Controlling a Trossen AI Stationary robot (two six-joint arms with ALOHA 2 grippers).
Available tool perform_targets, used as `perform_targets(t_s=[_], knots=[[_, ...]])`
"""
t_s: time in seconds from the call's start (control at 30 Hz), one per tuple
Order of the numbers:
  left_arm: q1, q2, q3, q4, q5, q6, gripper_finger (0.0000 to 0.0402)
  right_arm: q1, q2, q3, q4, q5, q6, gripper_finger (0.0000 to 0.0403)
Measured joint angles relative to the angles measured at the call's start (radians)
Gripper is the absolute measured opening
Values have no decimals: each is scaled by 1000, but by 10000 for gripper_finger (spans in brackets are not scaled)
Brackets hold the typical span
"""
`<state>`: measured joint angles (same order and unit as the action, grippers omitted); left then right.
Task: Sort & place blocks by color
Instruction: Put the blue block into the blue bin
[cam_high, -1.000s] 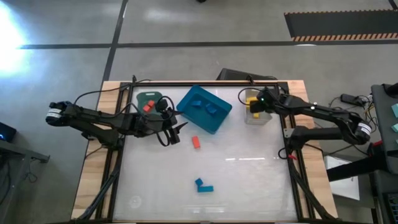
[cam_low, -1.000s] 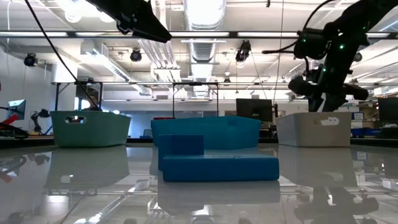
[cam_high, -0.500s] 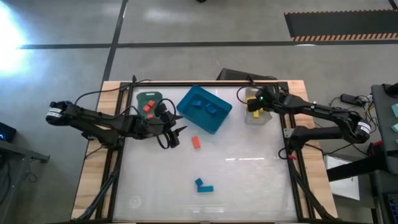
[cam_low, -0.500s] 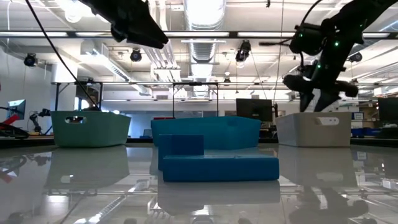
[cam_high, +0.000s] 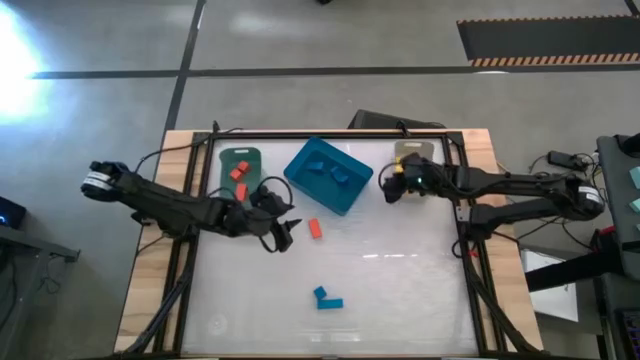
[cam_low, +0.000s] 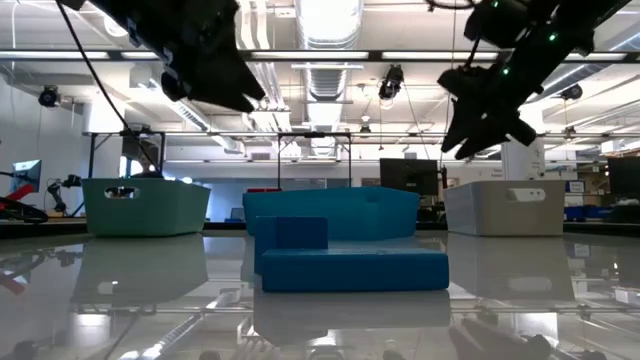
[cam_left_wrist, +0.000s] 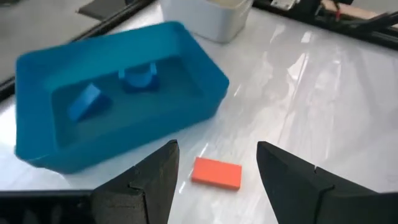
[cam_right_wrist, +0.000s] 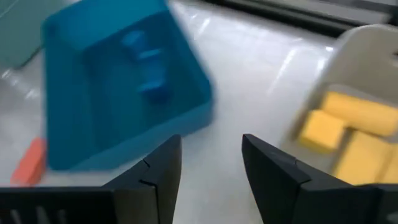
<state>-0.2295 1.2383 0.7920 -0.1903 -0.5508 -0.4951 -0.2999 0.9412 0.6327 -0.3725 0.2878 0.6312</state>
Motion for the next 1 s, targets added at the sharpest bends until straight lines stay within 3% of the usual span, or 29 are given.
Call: perform_targets(t_s=[0.43,0.57,1.0], knots=[[0,182,30,0,33,12,200,330,15,0,64,-4,69,136],[0,202,31,3,78,34,200,410,22,0,65,-8,119,136],[0,204,30,3,81,65,200,578,84,0,100,0,293,133]])
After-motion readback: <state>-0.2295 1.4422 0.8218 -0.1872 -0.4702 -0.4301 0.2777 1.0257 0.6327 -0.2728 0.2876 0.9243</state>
